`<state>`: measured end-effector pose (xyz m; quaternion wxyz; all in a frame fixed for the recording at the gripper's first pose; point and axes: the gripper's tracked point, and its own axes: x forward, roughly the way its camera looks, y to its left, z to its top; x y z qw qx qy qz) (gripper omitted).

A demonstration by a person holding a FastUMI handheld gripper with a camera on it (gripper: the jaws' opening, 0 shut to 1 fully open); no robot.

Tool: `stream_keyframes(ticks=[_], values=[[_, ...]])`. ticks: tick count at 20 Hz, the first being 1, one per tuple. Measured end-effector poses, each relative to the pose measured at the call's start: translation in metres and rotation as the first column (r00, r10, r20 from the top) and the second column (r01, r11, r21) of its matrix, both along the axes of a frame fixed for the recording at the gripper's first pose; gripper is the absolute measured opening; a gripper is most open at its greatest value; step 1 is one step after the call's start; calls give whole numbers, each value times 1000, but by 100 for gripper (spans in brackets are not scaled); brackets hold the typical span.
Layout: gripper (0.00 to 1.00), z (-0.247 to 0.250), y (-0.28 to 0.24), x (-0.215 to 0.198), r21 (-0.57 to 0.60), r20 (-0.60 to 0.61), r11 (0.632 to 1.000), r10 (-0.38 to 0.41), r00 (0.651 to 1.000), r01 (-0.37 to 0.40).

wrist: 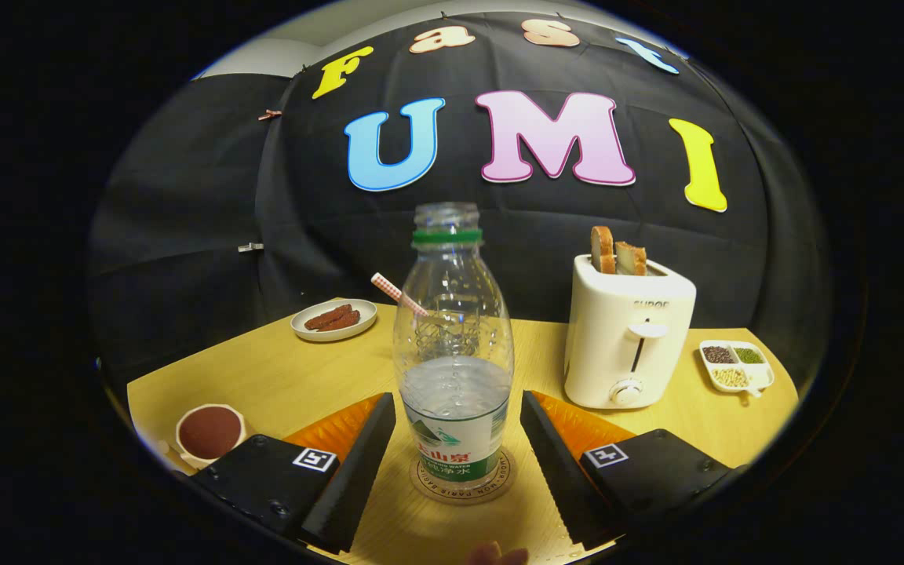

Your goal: Take the bottle from table, then pour the juice into the cup, finally place the bottle on the coaster

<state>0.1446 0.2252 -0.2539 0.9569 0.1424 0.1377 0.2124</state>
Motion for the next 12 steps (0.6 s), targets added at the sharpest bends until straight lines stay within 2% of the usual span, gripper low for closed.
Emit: stream_keyframes(ticks=[6, 12], values=[[98, 63, -40, -32, -33, 41, 999, -23, 999, 25], [97, 138, -90, -56, -70, 102, 993, -83, 991, 91]])
